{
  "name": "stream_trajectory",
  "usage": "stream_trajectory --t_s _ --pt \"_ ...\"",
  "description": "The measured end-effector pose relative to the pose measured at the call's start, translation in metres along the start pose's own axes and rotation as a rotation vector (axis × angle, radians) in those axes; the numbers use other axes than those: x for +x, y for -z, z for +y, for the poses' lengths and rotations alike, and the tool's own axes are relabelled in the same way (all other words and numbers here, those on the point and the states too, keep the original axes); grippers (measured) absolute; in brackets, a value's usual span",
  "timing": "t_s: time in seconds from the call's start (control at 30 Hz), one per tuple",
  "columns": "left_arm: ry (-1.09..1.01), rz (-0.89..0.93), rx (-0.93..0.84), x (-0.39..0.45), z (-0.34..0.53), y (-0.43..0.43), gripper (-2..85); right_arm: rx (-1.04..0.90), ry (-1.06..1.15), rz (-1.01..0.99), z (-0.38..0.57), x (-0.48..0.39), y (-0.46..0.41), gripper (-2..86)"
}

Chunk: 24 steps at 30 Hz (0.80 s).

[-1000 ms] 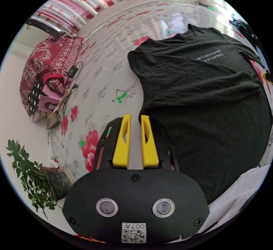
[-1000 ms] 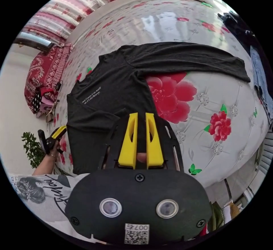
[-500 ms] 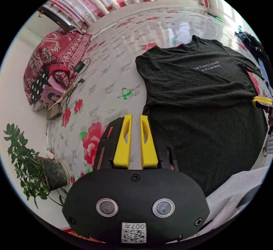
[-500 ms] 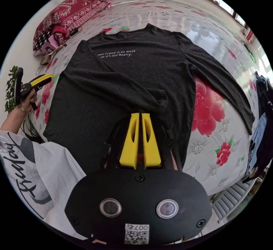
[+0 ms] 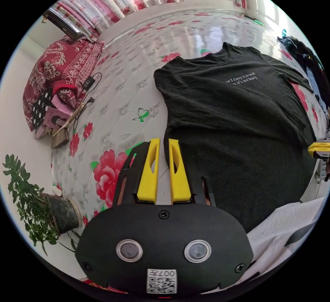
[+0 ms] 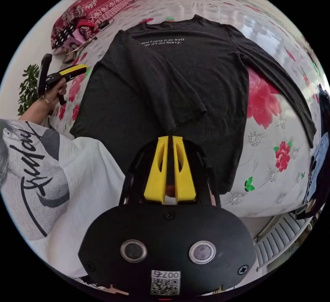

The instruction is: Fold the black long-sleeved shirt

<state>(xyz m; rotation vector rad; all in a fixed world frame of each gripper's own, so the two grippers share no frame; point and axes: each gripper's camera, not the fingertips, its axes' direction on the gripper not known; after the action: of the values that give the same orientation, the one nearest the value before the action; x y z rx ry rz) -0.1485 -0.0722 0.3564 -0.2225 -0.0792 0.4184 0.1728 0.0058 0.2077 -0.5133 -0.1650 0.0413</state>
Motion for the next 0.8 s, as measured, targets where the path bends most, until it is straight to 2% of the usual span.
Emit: stream_trajectory --t_s 0.2,0.4,0.57,0.7,0.8 --pt "-0.052 0.013 0.008 0.002 -0.006 0.0 4.9 0.222 -0.087 0.087 -0.008 0.026 0.04 2.0" --pt "-0.1 0.009 0.031 0.012 -0.026 0.004 4.9 0.111 -0.015 0.152 -0.043 0.033 0.006 1.6" --pt "-0.137 0.005 0.044 0.024 -0.037 0.005 4.8 0.114 0.048 0.243 -0.04 0.03 0.017 0.1" --pt "-0.161 -0.007 0.006 0.033 -0.04 -0.007 4.9 0.16 0.011 0.251 -0.042 0.052 0.043 -0.1" --pt "-0.141 -0.027 -0.051 0.036 -0.039 -0.021 4.9 0.118 -0.024 0.232 -0.047 0.075 0.038 -0.1"
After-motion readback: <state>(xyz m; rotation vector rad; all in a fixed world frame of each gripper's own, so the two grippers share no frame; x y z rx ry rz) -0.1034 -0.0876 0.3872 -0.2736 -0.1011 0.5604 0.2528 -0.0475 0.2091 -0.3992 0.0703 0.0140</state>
